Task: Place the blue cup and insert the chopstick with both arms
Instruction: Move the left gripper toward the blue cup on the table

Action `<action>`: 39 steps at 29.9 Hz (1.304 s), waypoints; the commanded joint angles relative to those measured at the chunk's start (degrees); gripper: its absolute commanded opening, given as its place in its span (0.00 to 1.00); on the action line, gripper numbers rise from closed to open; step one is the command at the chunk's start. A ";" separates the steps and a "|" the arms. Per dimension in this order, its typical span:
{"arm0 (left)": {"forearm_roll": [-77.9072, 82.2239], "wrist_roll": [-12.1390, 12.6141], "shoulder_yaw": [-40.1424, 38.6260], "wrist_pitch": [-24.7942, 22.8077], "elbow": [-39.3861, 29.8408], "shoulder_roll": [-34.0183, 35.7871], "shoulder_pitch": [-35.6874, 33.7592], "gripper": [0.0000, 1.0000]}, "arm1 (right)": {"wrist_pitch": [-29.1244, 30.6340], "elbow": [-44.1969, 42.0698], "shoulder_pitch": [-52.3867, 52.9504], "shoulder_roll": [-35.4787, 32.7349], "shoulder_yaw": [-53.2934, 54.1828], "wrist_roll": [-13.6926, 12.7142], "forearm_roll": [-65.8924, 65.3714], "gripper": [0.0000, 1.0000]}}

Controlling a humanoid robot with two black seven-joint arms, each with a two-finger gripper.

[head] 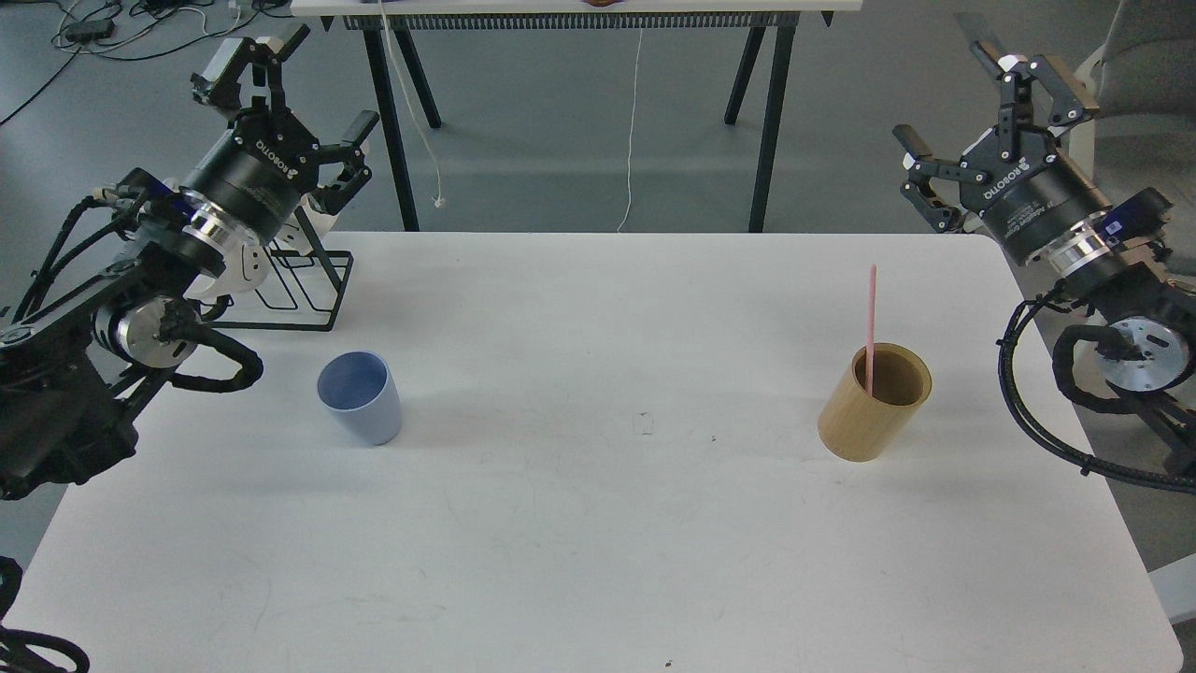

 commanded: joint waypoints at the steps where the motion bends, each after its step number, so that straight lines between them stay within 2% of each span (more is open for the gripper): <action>1: 3.37 -0.01 0.20 0.00 -1.00 0.41 1.82 1.00 | -0.01 1.26 -0.01 0.11 0.02 0.00 0.05 0.94; 7: 6.37 -0.01 -0.16 0.00 -1.71 1.20 2.01 1.00 | -0.01 1.71 0.51 -0.33 0.20 0.00 -0.03 0.94; 11: 8.74 -0.01 -0.68 0.00 -1.01 5.76 0.17 1.00 | -0.01 1.80 0.51 -1.65 0.28 0.00 -0.03 0.94; 13: 9.18 -0.01 -0.86 0.00 -0.66 5.95 -0.45 1.00 | -0.01 1.71 0.43 -2.79 0.29 0.00 -0.12 0.94; 16: 13.03 -0.01 -0.16 0.00 -0.83 6.30 -4.66 1.00 | -0.01 1.71 0.43 -3.76 0.46 0.00 -0.12 0.94; 20: 26.64 -0.01 0.81 0.00 -1.53 8.14 -8.88 1.00 | -0.01 1.62 0.34 -4.46 0.99 0.00 -0.12 0.94; 23: 36.06 -0.01 6.94 0.00 -3.29 9.81 -12.92 1.00 | -0.01 1.62 0.34 -5.34 1.16 0.00 -0.12 0.94; 29: 47.66 -0.01 29.25 0.00 -7.15 13.94 -23.55 1.00 | -0.01 1.01 0.25 -6.40 1.17 0.00 -0.30 0.94; 32: 54.68 -0.01 37.78 0.00 -8.21 14.12 -27.16 1.00 | -0.01 0.83 0.07 -6.31 1.16 0.00 -0.39 0.94; 36: 66.28 -0.01 45.09 0.00 -7.52 13.51 -27.61 1.00 | -0.01 0.74 -0.10 -6.31 1.08 0.00 -0.39 0.94; 39: 71.84 -0.01 46.43 0.00 -7.07 13.42 -27.00 1.00 | -0.01 0.74 -0.19 -6.31 0.99 0.00 -0.39 0.94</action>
